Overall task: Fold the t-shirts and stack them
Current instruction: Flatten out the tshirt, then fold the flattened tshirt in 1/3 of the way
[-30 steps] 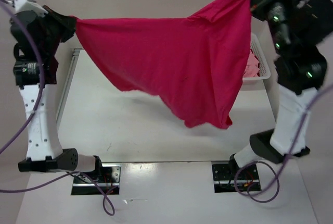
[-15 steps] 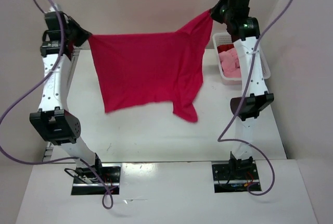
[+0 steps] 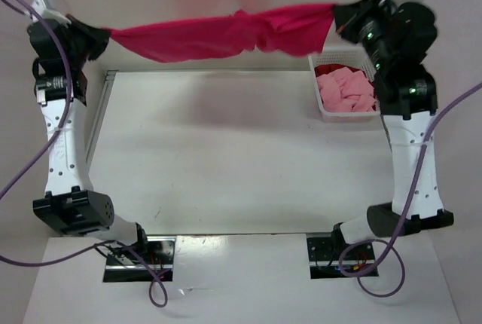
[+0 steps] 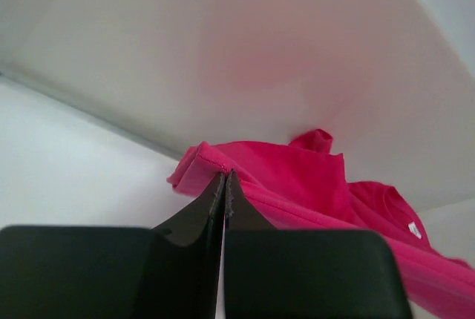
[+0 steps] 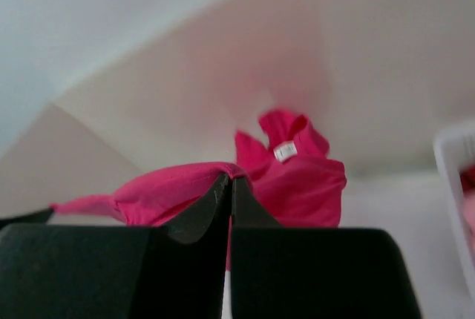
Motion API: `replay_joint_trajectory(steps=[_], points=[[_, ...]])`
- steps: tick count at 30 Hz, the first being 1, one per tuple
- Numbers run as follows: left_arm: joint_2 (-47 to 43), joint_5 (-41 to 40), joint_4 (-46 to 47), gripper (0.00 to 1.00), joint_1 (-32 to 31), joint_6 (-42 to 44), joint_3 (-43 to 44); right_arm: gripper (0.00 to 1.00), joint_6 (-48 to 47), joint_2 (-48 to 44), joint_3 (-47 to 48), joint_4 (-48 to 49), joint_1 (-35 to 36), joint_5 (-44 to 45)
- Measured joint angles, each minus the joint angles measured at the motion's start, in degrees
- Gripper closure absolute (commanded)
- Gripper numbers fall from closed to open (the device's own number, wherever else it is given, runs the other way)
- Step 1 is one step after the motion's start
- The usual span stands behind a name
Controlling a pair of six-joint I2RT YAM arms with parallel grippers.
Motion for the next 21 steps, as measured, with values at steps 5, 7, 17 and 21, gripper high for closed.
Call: replay_joint_trajectory(steps=[5,7,17,21], points=[[-6.14,-1.05,3.21,1.0,0.17,1.31,-23.19,1.0,-0.04,-9.03,-35.39,3.54,-0.24,-0.87],[-7.98,-1.88,3.76,1.0,0.2,1.6,-33.07,1.0,0.04,-8.85,-47.12,3.3,-0.42,-0.98],[-18.05,-7.06,-2.99,1.0,0.22,4.74,-62.53,1.0,1.49,-16.26,-75.49,-6.73,-0.57,-4.33],[-20.98,-7.08,-6.75,1.0,0.22,5.7,-63.1,1.0,1.95,-24.06,-75.56,-9.33,-0.61,-7.41]])
